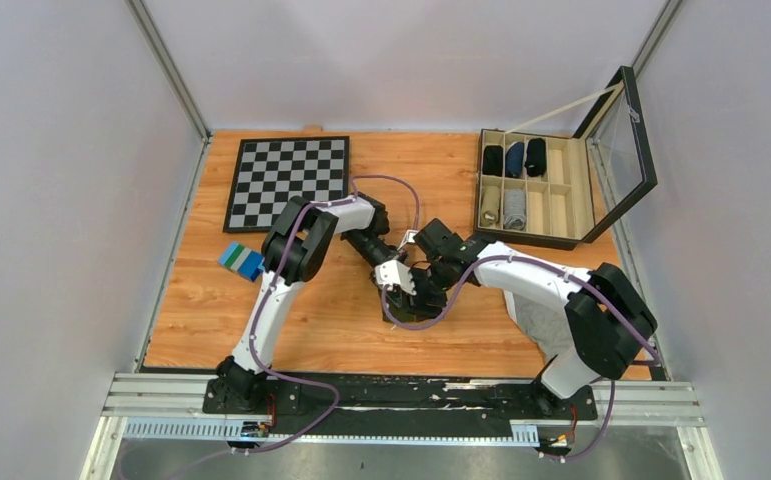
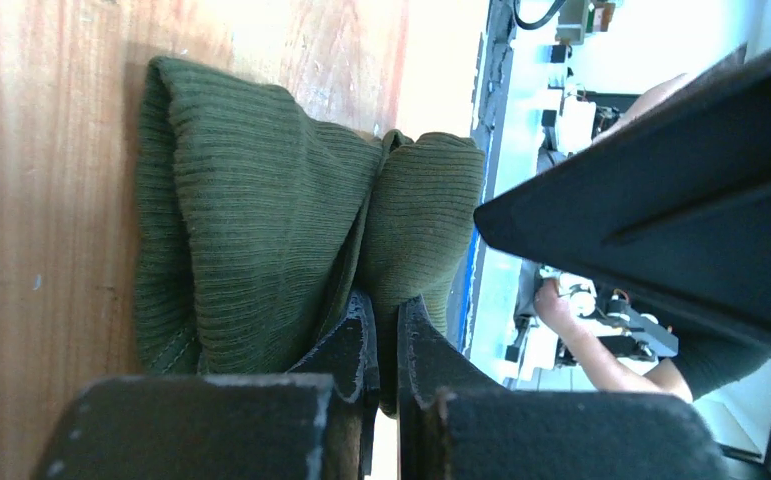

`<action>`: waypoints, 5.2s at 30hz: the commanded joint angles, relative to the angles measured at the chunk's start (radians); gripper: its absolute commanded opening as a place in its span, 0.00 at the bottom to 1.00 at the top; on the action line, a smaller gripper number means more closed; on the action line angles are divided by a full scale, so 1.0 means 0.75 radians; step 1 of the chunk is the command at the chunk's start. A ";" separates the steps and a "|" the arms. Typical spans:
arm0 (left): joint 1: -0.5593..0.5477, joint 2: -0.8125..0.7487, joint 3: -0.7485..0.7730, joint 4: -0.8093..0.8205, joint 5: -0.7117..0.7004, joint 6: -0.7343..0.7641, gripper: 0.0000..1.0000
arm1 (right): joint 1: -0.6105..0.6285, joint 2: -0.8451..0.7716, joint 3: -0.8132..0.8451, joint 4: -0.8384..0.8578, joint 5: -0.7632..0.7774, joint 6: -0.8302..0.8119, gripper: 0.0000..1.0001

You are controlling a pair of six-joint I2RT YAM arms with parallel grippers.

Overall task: Roll the underwear
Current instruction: Roll the underwear to the center of the board, then pick up the underwear from the center of the board.

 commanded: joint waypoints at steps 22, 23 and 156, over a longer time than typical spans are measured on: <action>0.019 -0.146 -0.052 0.274 -0.340 -0.202 0.36 | 0.206 0.176 -0.149 0.318 0.319 0.037 0.53; 0.037 -0.161 -0.027 0.257 -0.351 -0.194 0.38 | 0.215 0.181 -0.151 0.331 0.342 0.048 0.50; -0.012 -0.171 0.277 0.057 -0.638 -0.222 0.98 | 0.264 -0.105 -0.383 0.366 0.571 0.054 0.00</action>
